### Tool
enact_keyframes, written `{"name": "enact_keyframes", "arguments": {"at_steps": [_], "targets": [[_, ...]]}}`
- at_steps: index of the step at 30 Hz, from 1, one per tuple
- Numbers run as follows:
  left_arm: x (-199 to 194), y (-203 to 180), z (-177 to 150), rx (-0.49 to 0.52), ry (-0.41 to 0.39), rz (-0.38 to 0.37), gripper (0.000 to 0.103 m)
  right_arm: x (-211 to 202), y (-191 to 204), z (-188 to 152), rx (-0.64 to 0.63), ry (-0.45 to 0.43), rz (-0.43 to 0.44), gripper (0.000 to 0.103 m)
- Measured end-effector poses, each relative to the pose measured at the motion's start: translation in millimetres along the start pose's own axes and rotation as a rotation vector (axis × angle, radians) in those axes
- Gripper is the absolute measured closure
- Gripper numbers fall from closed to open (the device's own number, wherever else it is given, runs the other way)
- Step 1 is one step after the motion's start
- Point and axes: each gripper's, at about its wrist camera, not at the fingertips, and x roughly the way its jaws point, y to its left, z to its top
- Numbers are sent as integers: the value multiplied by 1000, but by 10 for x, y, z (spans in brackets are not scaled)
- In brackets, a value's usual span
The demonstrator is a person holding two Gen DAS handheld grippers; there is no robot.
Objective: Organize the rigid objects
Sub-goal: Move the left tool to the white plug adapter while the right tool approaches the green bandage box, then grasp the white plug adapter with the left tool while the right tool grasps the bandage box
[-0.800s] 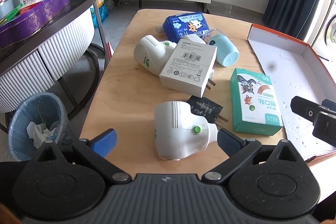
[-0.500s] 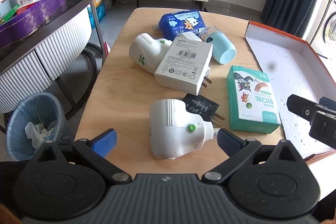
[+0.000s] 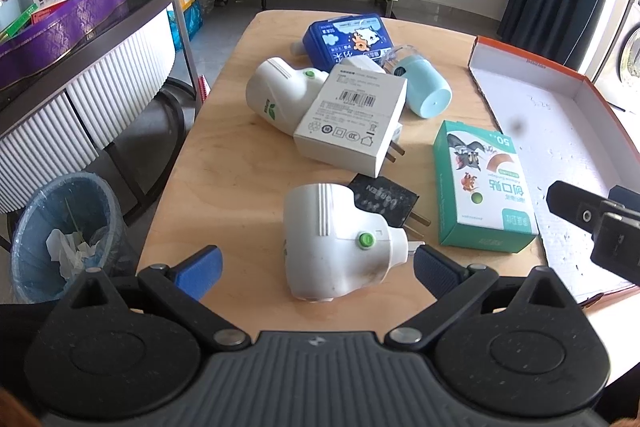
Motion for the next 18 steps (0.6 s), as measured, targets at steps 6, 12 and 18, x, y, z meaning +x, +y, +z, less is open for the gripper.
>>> {"name": "enact_keyframes", "arguments": {"at_steps": [6, 12, 18], "targets": [[21, -3, -10, 0, 5, 1, 0, 12, 11, -8, -8, 5, -4, 13], [39, -14, -12, 0, 12, 3, 0, 22, 13, -15, -11, 20, -6, 13], [45, -21, -16, -1, 17, 3, 0, 32, 14, -15, -25, 34, -19, 13]]}}
